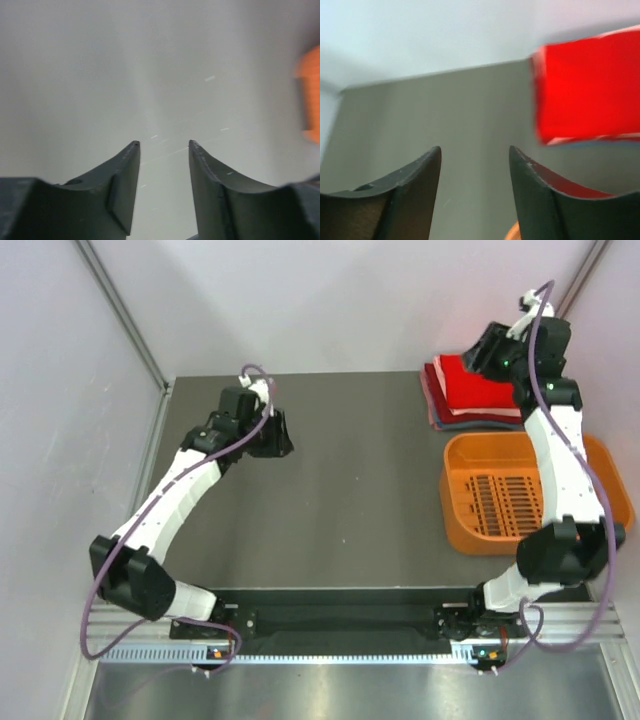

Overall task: Fold and stack the t-shirts
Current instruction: Reset both grippers

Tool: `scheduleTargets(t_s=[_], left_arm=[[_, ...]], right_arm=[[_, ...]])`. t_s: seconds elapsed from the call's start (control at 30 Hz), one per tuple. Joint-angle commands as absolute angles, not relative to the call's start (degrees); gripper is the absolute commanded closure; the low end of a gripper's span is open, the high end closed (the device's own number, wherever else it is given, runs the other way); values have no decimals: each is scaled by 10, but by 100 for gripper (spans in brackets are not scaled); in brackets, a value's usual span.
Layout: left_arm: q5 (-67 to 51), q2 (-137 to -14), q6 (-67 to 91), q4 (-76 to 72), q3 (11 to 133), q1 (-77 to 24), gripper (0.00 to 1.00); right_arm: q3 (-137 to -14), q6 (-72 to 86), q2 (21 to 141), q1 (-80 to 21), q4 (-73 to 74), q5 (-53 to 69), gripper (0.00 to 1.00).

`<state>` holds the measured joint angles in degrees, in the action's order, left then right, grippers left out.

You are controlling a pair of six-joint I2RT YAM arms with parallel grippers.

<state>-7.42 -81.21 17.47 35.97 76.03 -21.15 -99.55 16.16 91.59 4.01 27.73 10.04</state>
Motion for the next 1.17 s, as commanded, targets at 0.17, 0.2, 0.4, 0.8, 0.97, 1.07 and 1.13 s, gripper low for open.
scheduleTargets(t_s=[0.17,0.2,0.4,0.8,0.97,1.07,1.13], left_arm=[[-195,-640,205,242,772,-213,20],[-195,-629,207,242,763,-213,14],[-155,-541,225,234,682,-213,1],[-124,-479,243,251,654,-213,1],[-129,-474,244,247,653,-213,2],[-134,-474,244,247,651,-213,2],[-134,-473,243,247,649,-213,2]], right_arm=[[-762,230,644,-43,298,217,0],[-735,236,598,-45,276,228,0],[-595,240,447,-48,279,201,0],[-630,207,417,-51,353,99,0],[-635,213,420,-51,346,123,0],[-642,210,423,-51,345,128,0],[-645,209,427,-51,347,121,0]])
